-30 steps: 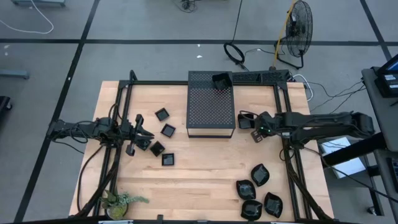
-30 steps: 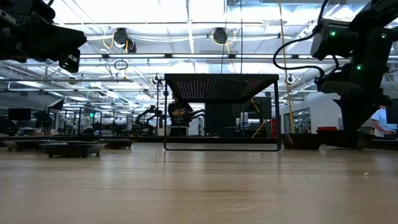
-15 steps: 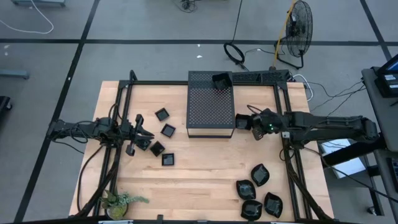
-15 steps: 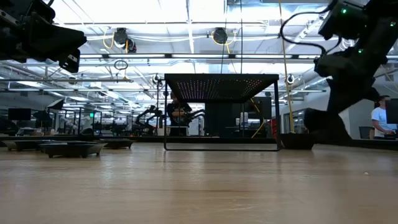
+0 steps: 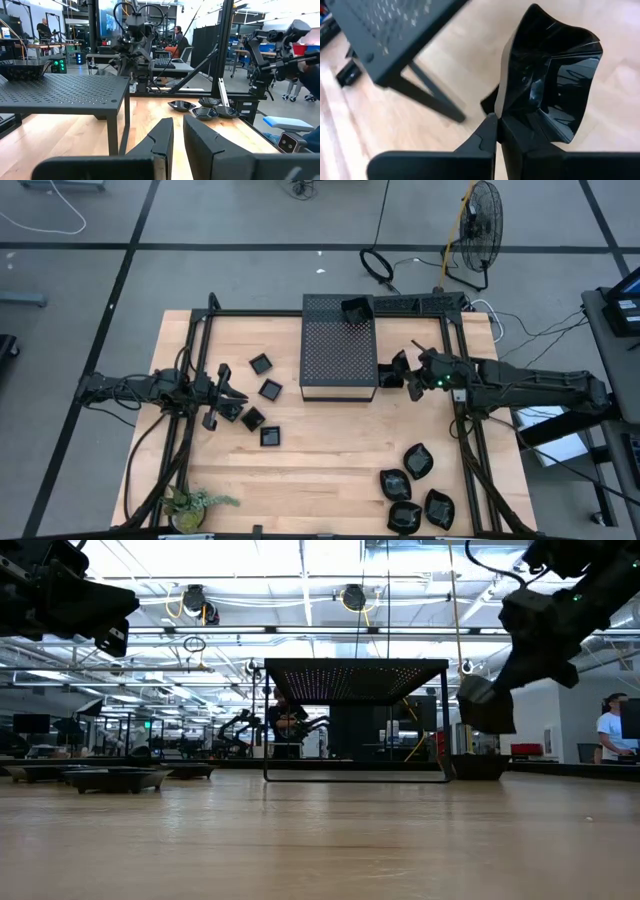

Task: Pick & Place Mini shaped plates
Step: Stack the distorted square plate on top of the distorted square plate on the shelf

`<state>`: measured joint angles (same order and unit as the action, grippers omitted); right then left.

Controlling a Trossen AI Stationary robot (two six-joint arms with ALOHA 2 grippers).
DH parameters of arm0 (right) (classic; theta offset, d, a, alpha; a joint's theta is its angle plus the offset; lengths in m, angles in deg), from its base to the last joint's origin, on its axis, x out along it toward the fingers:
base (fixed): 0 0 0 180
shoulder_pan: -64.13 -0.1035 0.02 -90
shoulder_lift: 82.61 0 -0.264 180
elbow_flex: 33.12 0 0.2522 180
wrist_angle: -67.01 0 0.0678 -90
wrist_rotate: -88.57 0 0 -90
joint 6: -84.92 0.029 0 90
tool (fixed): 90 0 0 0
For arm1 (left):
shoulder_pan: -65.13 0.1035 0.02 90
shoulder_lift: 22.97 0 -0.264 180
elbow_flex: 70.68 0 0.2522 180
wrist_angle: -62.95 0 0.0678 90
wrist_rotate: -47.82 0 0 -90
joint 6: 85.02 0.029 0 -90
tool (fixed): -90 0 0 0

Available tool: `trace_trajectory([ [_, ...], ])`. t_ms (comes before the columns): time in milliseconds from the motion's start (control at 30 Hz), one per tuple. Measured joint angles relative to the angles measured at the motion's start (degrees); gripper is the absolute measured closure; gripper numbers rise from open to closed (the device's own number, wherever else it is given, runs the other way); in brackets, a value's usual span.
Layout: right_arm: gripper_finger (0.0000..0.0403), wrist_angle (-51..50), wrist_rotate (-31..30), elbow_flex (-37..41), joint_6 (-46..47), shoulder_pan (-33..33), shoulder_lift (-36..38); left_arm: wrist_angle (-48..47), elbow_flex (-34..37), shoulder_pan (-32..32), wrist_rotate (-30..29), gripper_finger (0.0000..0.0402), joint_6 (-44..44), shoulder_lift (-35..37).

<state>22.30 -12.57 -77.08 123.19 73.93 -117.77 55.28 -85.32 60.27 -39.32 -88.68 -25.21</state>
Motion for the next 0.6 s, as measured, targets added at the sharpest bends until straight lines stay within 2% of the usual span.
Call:
trace_trajectory([
  [167,0.0397,5.09,-7.04,0.00,-5.18,0.01,0.64,0.00,0.02,0.00,0.01,0.0355,0.00,0.00],
  [400,0.0397,18.96,-14.57,0.00,-18.45,0.02,0.27,0.00,0.00,0.00,-0.01,0.0355,0.00,0.00],
  [600,0.0397,35.48,-15.75,-0.40,-28.50,1.26,-1.82,0.00,0.01,0.02,0.02,0.0355,0.00,0.00],
])
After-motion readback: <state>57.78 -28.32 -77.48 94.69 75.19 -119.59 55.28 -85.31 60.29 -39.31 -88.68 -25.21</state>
